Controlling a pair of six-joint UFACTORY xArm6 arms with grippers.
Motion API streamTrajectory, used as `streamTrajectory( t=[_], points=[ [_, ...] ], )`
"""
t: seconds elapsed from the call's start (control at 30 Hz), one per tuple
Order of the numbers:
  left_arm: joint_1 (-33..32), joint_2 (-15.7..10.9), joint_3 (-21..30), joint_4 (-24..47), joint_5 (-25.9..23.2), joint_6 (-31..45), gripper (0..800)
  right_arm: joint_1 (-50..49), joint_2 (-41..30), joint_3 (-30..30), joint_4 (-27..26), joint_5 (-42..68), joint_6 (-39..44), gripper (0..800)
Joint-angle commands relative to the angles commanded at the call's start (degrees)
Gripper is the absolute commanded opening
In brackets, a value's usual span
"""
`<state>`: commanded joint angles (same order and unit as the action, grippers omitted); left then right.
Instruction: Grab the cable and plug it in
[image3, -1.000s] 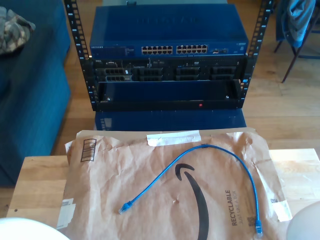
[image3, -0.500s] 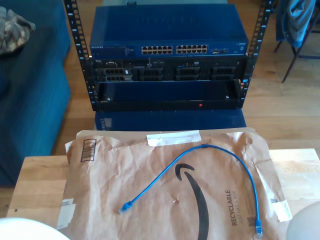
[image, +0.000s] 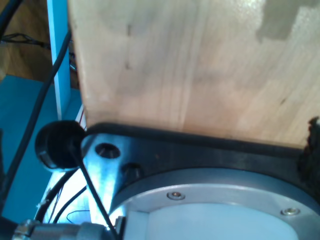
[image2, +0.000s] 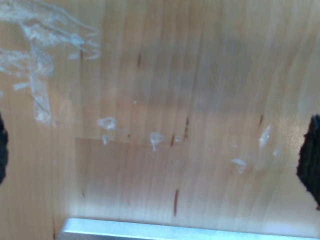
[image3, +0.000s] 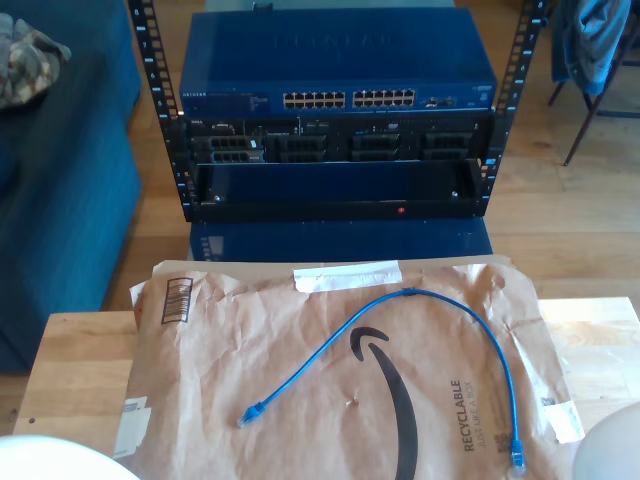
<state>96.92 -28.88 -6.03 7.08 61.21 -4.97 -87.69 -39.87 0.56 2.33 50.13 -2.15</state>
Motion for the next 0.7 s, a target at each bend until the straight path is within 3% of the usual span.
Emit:
streamTrajectory(
  t=[0.7],
  points=[
    [0.1,0.0,0.0,0.0,0.0,0.0,800,0.1,-1.1,-0.4,-0.1,0.2,0.1,799]
  ],
)
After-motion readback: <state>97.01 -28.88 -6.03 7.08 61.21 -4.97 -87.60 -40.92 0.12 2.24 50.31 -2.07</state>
